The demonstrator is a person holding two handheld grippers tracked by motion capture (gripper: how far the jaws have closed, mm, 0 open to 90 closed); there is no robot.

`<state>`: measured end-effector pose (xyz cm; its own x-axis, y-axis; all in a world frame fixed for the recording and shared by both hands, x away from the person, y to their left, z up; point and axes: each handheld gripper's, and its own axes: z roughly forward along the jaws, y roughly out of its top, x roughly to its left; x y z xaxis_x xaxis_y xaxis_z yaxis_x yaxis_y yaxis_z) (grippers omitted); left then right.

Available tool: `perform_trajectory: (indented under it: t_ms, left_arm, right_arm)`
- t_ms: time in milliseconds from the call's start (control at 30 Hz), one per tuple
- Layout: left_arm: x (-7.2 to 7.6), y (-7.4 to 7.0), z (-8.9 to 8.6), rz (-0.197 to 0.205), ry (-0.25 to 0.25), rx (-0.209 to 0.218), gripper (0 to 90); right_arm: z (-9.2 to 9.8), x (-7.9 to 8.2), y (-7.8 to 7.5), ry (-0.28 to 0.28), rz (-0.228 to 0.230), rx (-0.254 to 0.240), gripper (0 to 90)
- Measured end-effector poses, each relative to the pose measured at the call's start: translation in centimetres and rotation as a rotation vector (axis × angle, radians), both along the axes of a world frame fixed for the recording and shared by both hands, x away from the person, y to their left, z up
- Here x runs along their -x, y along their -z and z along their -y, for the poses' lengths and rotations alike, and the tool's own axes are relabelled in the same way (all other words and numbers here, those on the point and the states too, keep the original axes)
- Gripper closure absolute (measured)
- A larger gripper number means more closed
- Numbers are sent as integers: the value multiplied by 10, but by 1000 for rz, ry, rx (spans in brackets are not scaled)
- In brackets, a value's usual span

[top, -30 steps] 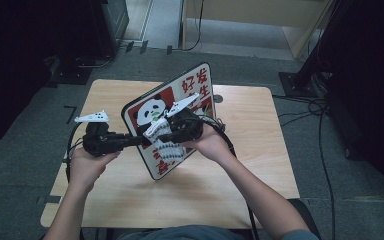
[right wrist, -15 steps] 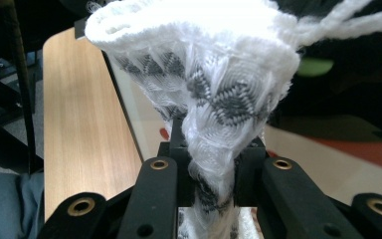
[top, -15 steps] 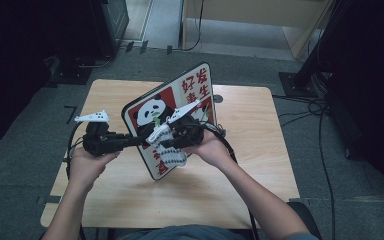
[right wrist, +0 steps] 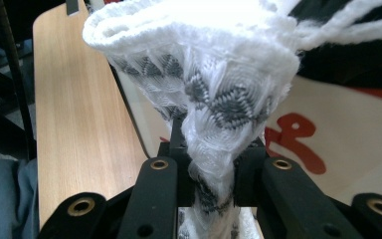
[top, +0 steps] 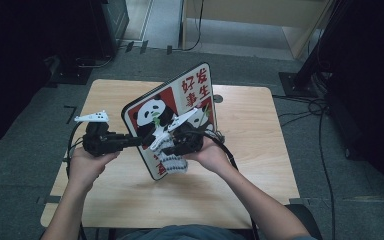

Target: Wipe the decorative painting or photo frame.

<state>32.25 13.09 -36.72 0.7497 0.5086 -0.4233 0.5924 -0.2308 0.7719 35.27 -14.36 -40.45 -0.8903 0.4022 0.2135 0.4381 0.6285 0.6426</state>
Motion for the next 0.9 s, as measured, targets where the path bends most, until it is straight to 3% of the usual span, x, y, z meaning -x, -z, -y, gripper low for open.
perform_trajectory:
  t_ms: [900]
  left_arm:
    - [-1,1,-1,-2,-4,6,754]
  right_arm:
    - [0,4,38,-16,-91,61,772]
